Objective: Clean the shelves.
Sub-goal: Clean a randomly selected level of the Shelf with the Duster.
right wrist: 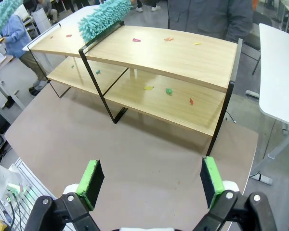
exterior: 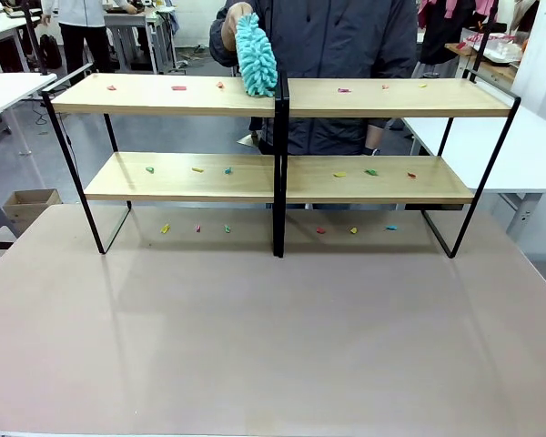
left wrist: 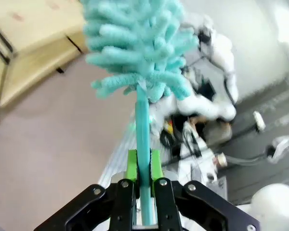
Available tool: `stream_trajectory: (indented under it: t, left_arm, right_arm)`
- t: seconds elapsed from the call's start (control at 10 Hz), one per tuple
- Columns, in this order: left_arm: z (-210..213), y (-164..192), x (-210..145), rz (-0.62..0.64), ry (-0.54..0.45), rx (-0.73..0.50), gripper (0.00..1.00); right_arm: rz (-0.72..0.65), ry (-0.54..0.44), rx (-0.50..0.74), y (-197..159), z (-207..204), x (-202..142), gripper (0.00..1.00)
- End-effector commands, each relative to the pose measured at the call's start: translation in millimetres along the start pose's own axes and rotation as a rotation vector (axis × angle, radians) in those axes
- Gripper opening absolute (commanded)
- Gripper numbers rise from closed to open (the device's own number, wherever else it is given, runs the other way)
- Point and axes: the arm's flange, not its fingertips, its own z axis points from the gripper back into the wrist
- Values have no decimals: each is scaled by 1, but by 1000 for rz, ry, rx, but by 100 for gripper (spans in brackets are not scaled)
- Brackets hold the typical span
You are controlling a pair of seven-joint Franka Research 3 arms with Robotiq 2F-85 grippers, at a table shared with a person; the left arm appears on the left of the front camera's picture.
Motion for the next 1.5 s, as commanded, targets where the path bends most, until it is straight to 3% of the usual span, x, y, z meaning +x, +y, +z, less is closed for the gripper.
stream_trajectory:
  t: [0.0,0.2,0.5,0.6,0.7,0.9,1.0,1.3,1.4]
  left_arm:
    - [16,-29,-28,-178,366,-139,12]
    - [11,-46,-65,-270,551,-237,12]
    - [-43,-39,-79,-269,920,-231,12]
    - [-60,-33,-68,-232,906,-158,12]
    - [-99,7,-100,-279,798,-231,12]
    - [-99,7,-100,-279,798,-231,12]
    - [-107,13,-96,-260,856,-211,12]
    - [-191,61,-51,30,803,20,12]
    - [-213,76,-33,69,708,48,12]
  right_arm:
    - [0,-2,-1,0,1,1,100]
    - [0,-2,-1,0,1,1,100]
    - [0,-2,-1,0,1,1,100]
    - [0,-2,-1,0,1,1,100]
    - [0,-2,-1,0,1,1,100]
    - [0,-2,-1,0,1,1,100]
    - [0,-2,-1,0,1,1,100]
    - [0,-2,-1,0,1,1,100]
    - [0,-2,-1,0,1,1,100]
